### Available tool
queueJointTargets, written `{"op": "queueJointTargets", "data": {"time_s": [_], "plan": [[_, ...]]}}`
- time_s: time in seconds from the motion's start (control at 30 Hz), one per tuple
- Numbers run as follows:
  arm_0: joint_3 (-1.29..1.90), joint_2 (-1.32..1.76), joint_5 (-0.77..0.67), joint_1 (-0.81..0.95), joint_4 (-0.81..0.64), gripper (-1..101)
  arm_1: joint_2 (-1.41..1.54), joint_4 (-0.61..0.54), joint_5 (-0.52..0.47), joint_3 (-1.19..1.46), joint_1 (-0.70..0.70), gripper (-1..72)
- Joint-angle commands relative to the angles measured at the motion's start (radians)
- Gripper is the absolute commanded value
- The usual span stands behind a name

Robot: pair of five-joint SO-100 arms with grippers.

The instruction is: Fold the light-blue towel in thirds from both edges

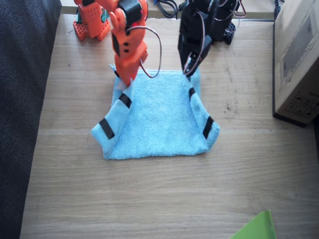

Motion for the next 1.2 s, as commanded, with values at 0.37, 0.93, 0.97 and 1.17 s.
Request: {"op": "queueJointTargets", "data": {"time_s": [0.37,0.93,0.97,1.17], "plan": [[-0.245,-0.146,0.02,-0.058,0.071,0,-0.104,0.015,0.005,-0.183,0.081,0.2],[-0.219,-0.147,0.017,-0.058,0.06,0,-0.071,0.015,0.025,-0.276,0.13,30.0],[-0.219,-0.146,0.017,-0.058,0.06,0,-0.061,0.015,0.02,-0.276,0.135,30.5],[-0.21,-0.143,0.017,-0.057,0.06,0,0.048,0.017,0.006,-0.253,0.11,32.0]]}}
